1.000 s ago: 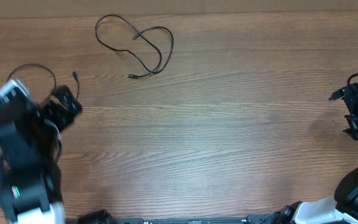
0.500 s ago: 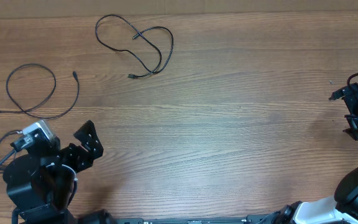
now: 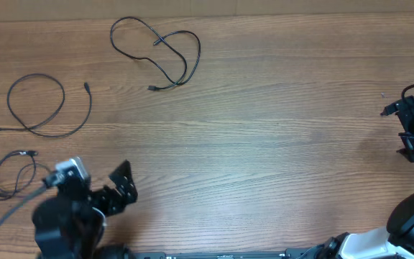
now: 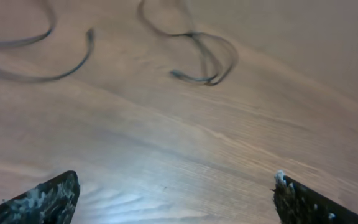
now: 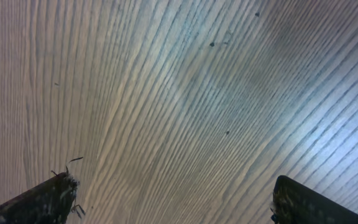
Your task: Untangle cables
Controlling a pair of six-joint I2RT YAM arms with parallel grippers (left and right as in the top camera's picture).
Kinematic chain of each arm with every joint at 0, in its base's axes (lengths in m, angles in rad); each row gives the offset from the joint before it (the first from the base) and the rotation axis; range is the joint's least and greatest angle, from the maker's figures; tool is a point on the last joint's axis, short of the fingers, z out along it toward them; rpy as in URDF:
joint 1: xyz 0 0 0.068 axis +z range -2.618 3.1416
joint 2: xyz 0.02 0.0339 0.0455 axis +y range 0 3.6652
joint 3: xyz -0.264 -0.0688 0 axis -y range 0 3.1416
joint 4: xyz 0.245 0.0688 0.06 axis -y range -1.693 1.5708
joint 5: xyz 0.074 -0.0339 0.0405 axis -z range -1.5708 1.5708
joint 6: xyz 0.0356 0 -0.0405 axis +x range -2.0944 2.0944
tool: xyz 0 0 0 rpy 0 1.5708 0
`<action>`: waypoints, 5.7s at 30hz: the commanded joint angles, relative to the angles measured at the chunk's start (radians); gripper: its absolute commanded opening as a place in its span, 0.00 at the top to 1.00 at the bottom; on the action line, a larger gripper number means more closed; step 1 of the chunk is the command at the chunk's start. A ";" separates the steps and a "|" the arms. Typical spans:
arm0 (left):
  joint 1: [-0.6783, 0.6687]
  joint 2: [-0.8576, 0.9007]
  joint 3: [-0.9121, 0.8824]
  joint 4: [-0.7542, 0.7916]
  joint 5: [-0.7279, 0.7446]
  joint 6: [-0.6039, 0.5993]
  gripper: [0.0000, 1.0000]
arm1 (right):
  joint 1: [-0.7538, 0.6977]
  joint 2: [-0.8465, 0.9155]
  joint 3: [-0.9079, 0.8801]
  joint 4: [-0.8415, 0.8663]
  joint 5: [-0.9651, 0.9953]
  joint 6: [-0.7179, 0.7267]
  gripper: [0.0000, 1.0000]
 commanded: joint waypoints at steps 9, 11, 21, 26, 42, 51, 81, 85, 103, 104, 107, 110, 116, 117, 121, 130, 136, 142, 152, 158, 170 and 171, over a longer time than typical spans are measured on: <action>-0.014 -0.306 -0.355 0.334 -0.029 0.001 0.00 | -0.002 -0.006 0.024 0.002 0.000 0.004 0.00; -0.022 -0.307 -0.405 0.425 -0.038 0.002 0.01 | -0.002 -0.006 0.024 0.002 0.000 0.004 0.00; -0.052 -0.312 -0.688 0.847 -0.175 0.005 0.01 | -0.002 -0.006 0.024 0.002 0.000 0.004 0.00; -0.058 -0.312 -0.711 0.834 -0.220 0.060 0.01 | -0.002 -0.006 0.024 0.002 -0.001 0.004 0.00; -0.058 -0.312 -0.711 0.812 -0.172 0.312 0.01 | -0.002 -0.006 0.024 0.001 -0.001 0.004 0.00; -0.058 -0.311 -0.711 0.811 -0.172 0.312 0.01 | -0.002 -0.006 0.024 0.001 0.000 0.004 0.00; -0.058 -0.311 -0.711 0.811 -0.172 0.312 0.01 | -0.002 -0.005 0.024 0.001 0.000 0.004 0.00; -0.058 -0.311 -0.711 0.811 -0.172 0.312 0.01 | -0.001 0.000 0.024 0.002 0.000 0.004 0.00; -0.058 -0.311 -0.711 0.811 -0.172 0.312 0.01 | 0.396 -0.134 0.024 0.049 0.000 0.004 0.00; -0.058 -0.311 -0.711 0.811 -0.172 0.312 0.01 | 0.428 -0.150 0.024 0.050 -0.001 0.004 0.00; -0.058 -0.311 -0.711 0.811 -0.172 0.312 0.01 | 0.497 -0.204 0.024 0.049 0.000 0.004 0.00; -0.058 -0.311 -0.711 0.811 -0.172 0.312 0.01 | 0.544 -0.286 0.024 0.049 0.000 0.004 0.00; -0.058 -0.311 -0.711 0.811 -0.172 0.312 0.01 | 0.564 -0.520 0.024 0.038 0.003 0.002 0.00; -0.058 -0.311 -0.711 0.811 -0.172 0.312 0.01 | 0.564 -0.564 0.024 0.037 0.026 -0.010 0.00; -0.058 -0.311 -0.711 0.811 -0.172 0.312 0.01 | 0.563 -0.738 0.017 0.020 0.078 -0.068 0.00; -0.058 -0.311 -0.711 0.811 -0.172 0.312 0.01 | 0.583 -0.956 -0.015 -0.053 0.116 -0.169 0.00; -0.058 -0.311 -0.711 0.811 -0.172 0.312 0.01 | 0.582 -1.133 -0.245 0.154 0.129 -0.168 0.00; -0.058 -0.311 -0.711 0.811 -0.172 0.312 0.01 | 0.582 -1.384 -0.609 0.426 0.119 -0.163 0.00; -0.058 -0.311 -0.711 0.811 -0.172 0.312 0.00 | 0.580 -1.653 -1.087 0.825 0.101 -0.161 0.00; -0.058 -0.311 -0.711 0.811 -0.172 0.312 0.01 | 0.580 -1.705 -1.230 0.966 0.070 -0.158 0.00; -0.058 -0.311 -0.711 0.811 -0.172 0.312 0.01 | 0.580 -1.709 -1.320 1.011 0.105 -0.159 0.00; -0.058 -0.311 -0.711 0.811 -0.172 0.312 0.01 | 0.580 -1.709 -1.328 1.016 0.105 -0.159 0.00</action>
